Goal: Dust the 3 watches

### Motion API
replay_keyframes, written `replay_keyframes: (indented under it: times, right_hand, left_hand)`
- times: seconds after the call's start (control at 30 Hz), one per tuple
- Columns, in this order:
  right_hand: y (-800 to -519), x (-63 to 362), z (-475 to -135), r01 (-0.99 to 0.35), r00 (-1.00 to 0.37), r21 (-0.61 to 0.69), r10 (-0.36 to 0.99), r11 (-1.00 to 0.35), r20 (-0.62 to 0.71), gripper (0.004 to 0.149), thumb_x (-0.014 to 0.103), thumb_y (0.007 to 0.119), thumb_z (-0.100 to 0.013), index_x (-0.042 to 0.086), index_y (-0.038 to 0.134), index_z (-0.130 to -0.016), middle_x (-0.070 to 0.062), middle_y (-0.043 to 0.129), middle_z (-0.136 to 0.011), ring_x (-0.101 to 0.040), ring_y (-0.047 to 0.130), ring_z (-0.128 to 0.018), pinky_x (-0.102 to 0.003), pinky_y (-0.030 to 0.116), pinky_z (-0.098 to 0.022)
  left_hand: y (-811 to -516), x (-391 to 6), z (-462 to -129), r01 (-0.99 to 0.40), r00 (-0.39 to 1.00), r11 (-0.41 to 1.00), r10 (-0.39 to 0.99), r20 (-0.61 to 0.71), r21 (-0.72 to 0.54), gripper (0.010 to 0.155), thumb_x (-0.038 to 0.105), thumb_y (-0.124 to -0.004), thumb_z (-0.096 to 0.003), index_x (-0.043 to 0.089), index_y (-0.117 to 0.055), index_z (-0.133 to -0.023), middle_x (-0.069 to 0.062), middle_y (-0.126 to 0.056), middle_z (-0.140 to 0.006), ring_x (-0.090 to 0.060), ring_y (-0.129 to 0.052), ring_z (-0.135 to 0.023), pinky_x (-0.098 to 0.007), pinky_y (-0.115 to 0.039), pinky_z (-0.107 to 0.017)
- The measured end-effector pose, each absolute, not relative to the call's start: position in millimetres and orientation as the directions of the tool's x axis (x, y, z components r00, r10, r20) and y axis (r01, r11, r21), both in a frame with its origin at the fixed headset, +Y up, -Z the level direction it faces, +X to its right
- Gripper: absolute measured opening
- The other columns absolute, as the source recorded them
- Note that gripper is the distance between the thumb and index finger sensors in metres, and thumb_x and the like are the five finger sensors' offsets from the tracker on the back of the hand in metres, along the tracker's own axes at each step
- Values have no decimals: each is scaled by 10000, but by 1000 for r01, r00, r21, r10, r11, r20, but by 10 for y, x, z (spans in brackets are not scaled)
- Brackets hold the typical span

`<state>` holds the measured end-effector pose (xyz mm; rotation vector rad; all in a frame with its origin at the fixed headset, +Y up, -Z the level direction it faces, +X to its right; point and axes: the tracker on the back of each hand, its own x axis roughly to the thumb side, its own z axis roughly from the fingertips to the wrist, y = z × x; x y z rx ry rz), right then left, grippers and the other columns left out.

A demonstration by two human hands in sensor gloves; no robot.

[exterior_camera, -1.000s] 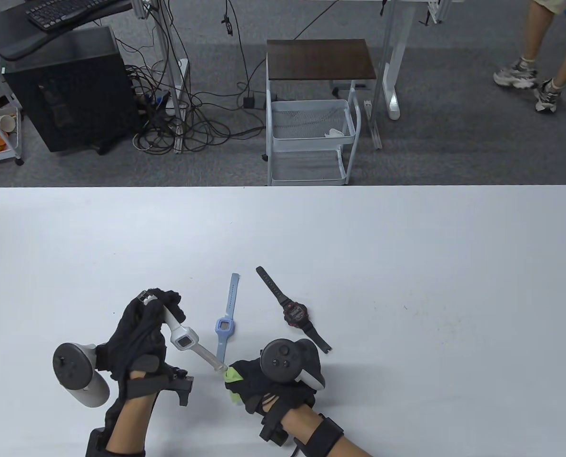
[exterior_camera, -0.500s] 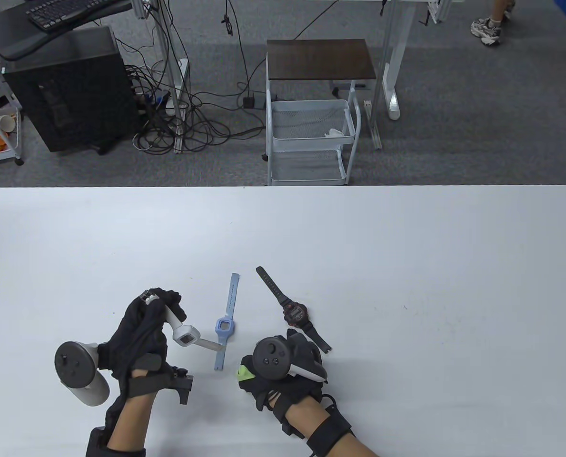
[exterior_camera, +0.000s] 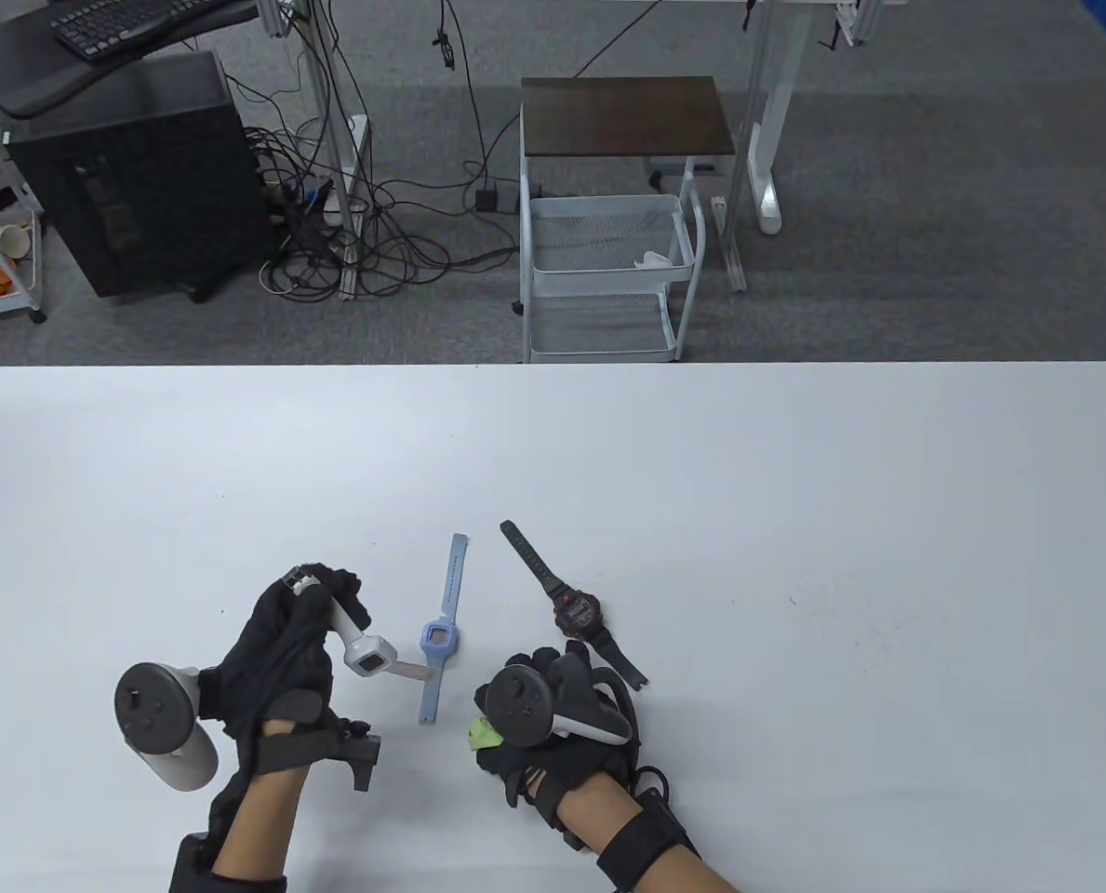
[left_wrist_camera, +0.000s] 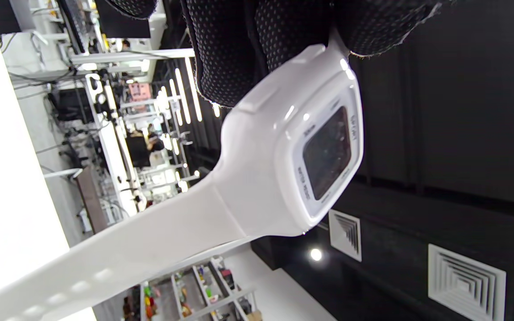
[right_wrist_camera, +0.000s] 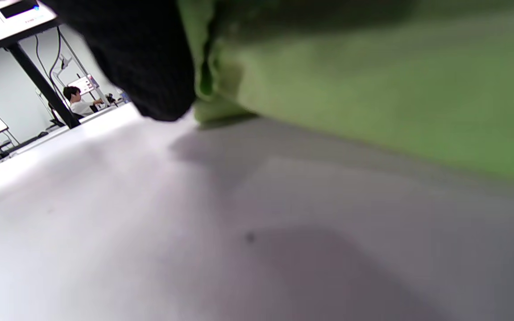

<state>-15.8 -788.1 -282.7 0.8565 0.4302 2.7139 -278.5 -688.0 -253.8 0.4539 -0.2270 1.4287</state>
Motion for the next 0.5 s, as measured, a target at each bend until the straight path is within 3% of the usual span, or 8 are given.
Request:
replay_keyframes:
  times: [0.33,0.5]
  right_hand:
    - [-7880,-140,-2823,-163,-790,380,351,-911,503,843,560,860,-379,114,549,-1025,-310,409,-1064,-598,363,-921,-781,170,-552]
    - [-7778,-98,-2839,-261,-749,367,427,-893,506,906,632,836,-370,103,516,-1033,-310,395,-1069,-605,360,-920,-784,184,-548]
  left_hand:
    - [-6896,-2773,-2550,-985,136,79,902,410,154,478,541,-680,-605,192,-713,-930,129,-947,-720,-150,-904,-889,-593,-516,-780]
    - [-6890,-2783,-2550,-987,118,60,903,413,152,478,542,-679,-604,195,-711,-931,131,-947,-719,-148,-903,-891,-592,-517,-781]
